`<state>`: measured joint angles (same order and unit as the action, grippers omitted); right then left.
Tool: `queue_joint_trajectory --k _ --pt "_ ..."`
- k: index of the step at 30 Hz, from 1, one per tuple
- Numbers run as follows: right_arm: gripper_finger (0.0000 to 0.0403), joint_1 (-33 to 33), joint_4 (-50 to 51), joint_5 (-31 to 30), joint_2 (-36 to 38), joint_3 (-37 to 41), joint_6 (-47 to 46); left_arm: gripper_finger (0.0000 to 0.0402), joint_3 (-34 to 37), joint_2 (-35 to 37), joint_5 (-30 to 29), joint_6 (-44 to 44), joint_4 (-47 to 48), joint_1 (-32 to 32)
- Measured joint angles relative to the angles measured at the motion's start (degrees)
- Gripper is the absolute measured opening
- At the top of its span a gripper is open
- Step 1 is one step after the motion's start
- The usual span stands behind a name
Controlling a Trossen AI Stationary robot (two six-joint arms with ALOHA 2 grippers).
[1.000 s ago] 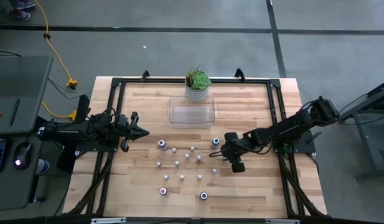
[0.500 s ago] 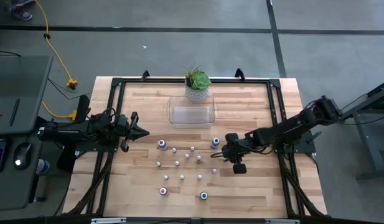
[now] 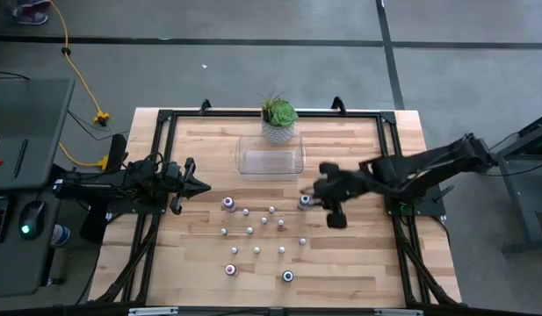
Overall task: Pick & Place food coloring
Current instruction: Put the small black food coloring bottle into the bin
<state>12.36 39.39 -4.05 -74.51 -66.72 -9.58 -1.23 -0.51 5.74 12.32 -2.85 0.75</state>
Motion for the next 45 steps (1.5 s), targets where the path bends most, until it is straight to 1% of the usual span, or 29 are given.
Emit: queue_joint_trajectory --k 3,6,12,15,18,22,26,29,32,33,37,39,45 --pt "0.0049 -4.3 4.4 -1.8 -2.5 -6.7 2.8 0.0 0.0 0.0 0.0 0.0 0.0 0.0" --pt "0.0049 -9.4 7.1 -3.5 -6.5 -12.3 4.3 0.0 0.0 0.0 0.0 0.0 0.0 0.0" --pt "0.0049 -19.9 8.1 -4.2 -18.8 -21.7 0.7 0.0 0.0 0.0 0.0 0.0 0.0 0.0" --pt "0.0049 -23.8 8.0 -3.9 -25.3 -26.0 -0.7 0.0 0.0 0.0 0.0 0.0 0.0 0.0" --pt "0.0049 -26.7 8.0 -2.1 -30.7 -28.1 -2.4 0.0 0.0 0.0 0.0 0.0 0.0 0.0" --pt "0.0049 -28.7 7.8 -1.5 -35.8 -28.0 -5.0 0.0 0.0 0.0 0.0 0.0 0.0 0.0" --pt "0.0049 -30.1 7.5 -1.5 -38.0 -28.0 -7.4 0.0 0.0 0.0 0.0 0.0 0.0 0.0" --pt "0.0049 -31.2 7.1 -2.6 -38.1 -27.4 -8.7 0.0 0.0 0.0 0.0 0.0 0.0 0.0" --pt "0.0056 -32.2 6.6 -4.0 -38.1 -25.1 -11.1 0.0 0.0 0.0 0.0 0.0 0.0 0.0" --pt "0.0057 -32.4 6.4 -3.6 -38.2 -24.0 -11.3 0.0 0.0 0.0 0.0 0.0 0.0 0.0" --pt "0.0051 -32.4 -0.5 -2.7 -38.2 -19.5 -11.5 0.0 0.0 0.0 0.0 0.0 0.0 0.0" --pt "0.0049 -32.6 -1.4 -2.6 -38.2 -18.2 -12.5 0.0 0.0 0.0 0.0 0.0 0.0 0.0" --pt "0.0059 -33.1 -4.6 -5.8 -38.2 -14.9 -13.5 0.0 0.0 0.0 0.0 0.0 0.0 0.0"
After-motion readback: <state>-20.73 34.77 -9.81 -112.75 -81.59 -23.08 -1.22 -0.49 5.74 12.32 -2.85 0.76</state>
